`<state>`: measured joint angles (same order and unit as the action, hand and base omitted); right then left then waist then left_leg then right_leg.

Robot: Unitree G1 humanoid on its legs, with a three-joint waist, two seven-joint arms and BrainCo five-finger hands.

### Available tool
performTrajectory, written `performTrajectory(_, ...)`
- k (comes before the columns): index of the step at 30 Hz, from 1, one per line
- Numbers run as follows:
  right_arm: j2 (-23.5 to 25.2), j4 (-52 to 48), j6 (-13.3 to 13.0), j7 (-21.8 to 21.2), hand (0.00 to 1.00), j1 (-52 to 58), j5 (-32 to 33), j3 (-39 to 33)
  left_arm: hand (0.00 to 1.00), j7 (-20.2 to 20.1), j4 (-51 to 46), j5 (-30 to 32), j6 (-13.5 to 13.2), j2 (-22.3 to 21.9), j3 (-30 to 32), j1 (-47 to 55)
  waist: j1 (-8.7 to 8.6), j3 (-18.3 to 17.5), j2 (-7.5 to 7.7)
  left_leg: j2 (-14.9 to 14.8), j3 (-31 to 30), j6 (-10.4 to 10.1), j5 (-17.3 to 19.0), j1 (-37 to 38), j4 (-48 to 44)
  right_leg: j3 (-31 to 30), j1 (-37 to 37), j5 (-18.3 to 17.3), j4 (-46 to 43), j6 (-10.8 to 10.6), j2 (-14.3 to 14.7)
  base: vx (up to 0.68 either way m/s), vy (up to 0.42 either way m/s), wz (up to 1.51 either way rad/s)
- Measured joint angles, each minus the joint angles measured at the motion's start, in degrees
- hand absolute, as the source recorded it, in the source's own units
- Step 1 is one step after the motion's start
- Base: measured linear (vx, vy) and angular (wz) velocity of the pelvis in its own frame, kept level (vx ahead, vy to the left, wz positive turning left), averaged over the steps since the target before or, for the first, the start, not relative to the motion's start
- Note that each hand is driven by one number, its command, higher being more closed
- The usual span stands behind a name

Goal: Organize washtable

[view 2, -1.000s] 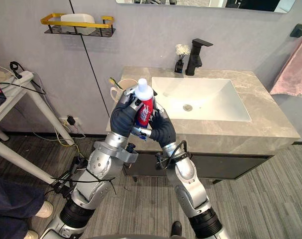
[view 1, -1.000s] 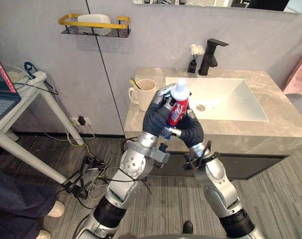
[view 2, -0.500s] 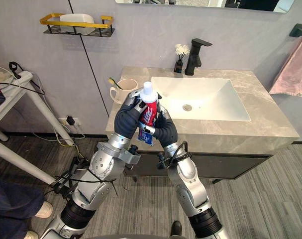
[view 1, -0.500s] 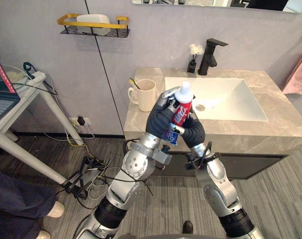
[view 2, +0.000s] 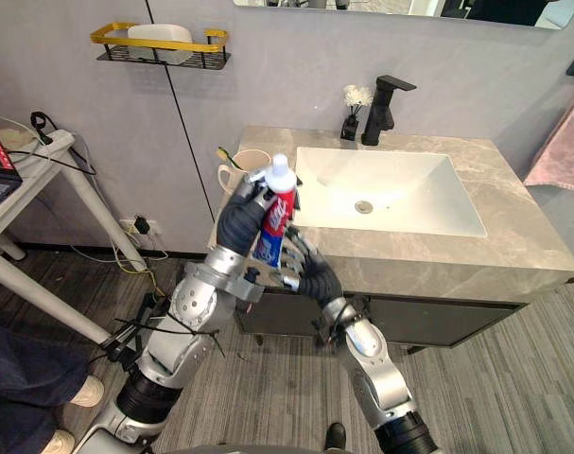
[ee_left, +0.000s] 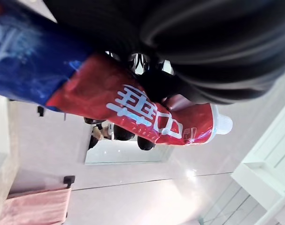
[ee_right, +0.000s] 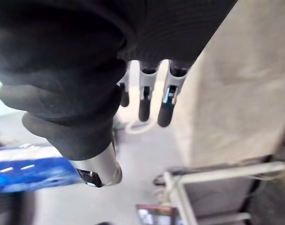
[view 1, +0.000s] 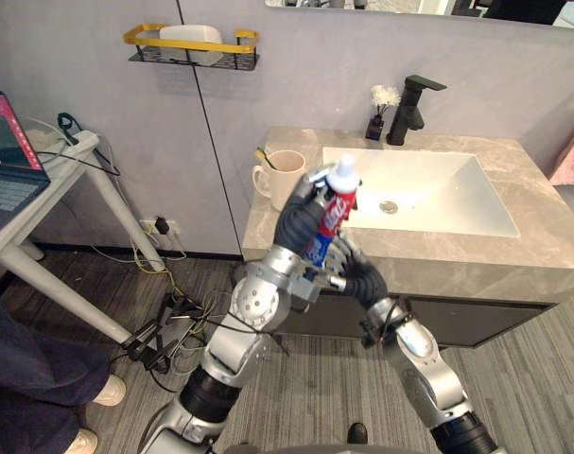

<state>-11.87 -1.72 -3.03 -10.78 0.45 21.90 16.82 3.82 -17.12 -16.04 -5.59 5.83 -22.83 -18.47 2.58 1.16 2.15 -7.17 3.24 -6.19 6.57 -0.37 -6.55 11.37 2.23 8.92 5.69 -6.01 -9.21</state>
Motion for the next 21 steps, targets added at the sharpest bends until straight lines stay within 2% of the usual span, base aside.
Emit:
performTrajectory(2,-0.5,0.8,1.2,-0.5,0.00,0.7,0.0,0.0,1.00,0.0,-1.9,0.0,-1.3,0.0,0.9,-1.0,-0.24,0.0,0.00,0.0,0.0,0.0,0.0,0.0,0.0,0.0,0.0,0.0,0.0,0.0,0.0,0.00,0.000,0.00)
performTrajectory(4,-0.6,0.8,1.2,-0.7,0.00,0.6,0.2,0.1,1.00,-0.1,-3.3,0.0,-1.9,-0.3,0.3,-1.1,-0.13,0.0,0.05,0.0,0.0,0.0,0.0,0.0,0.0,0.0,0.0,0.0,0.0,0.0,0.0,0.00,0.000,0.00)
performTrajectory(14,0.3,0.8,1.2,-0.7,0.00,-2.9,0.7,5.7,1.00,0.0,-3.5,-0.1,-2.0,-1.0,-0.2,-1.1,-0.04,-0.2,0.11,0.0,-0.3,0.0,0.0,-0.6,-0.4,0.4,0.1,0.0,0.0,0.0,0.0,-0.01,-0.001,0.02)
performTrajectory(21,0.2,-3.9,1.0,-0.2,0.00,-4.2,0.8,4.7,1.00,0.2,-3.5,0.1,-2.1,-1.1,-0.1,-1.1,-0.05,-0.2,0.13,0.0,-0.3,0.0,0.0,-0.6,-0.3,0.3,0.1,0.0,0.0,0.0,0.0,0.00,0.000,0.00)
